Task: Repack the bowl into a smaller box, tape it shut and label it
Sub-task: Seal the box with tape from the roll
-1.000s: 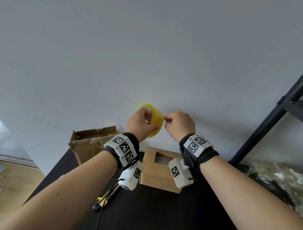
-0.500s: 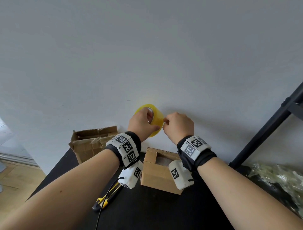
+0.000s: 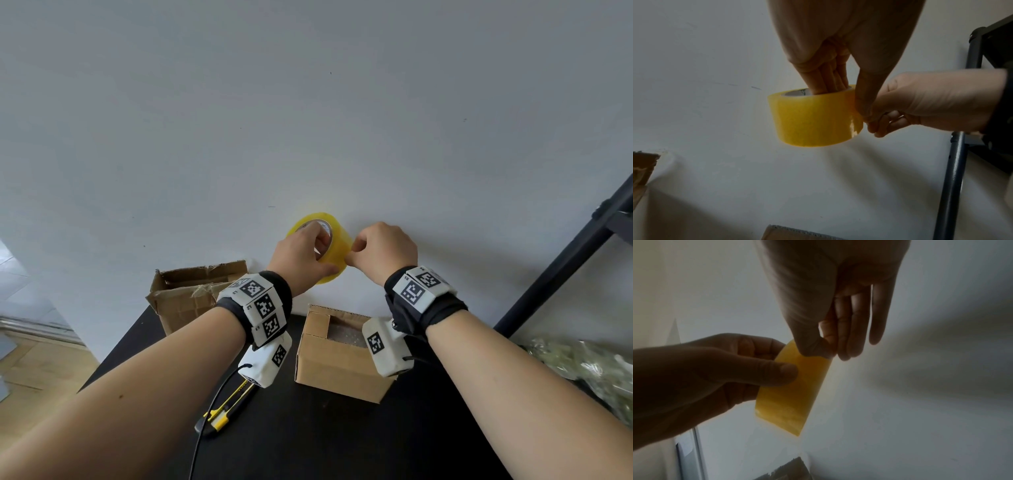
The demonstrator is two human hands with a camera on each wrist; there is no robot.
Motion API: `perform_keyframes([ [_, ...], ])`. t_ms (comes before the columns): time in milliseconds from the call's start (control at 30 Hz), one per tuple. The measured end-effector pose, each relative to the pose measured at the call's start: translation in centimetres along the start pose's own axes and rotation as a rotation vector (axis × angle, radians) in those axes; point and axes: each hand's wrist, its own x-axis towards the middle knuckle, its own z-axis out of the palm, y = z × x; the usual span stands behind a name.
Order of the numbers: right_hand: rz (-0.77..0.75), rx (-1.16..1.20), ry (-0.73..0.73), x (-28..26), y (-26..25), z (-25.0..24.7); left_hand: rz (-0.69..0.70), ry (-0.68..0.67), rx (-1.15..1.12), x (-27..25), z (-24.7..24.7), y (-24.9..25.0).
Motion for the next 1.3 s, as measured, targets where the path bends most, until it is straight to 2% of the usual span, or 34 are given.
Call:
perform_keyframes([
  [633, 0.012, 0.092, 0.051, -0.5, 0.1, 0.9, -0.004, 0.03, 0.021, -0.2, 0.2, -0.1],
  [733, 0.013, 0.024, 0.044, -0.4, 0.1, 0.9, -0.018, 0.043, -0.001, -0.2, 0.2, -0.2],
  [833, 0.016, -0.016, 0.006, -0.3, 0.0, 1.0, 0.017, 0.038, 0.07, -0.1, 0.3, 0.0],
  [1033, 0.039, -0.055, 0.034, -0.2, -0.5, 0.9, 0.044, 0.033, 0.152, -0.1, 0.3, 0.3],
  [1300, 0.051, -0.084, 0.056, 0.1, -0.6, 0.7, 0.061, 0.028, 0.151, -0.3, 0.3, 0.3],
])
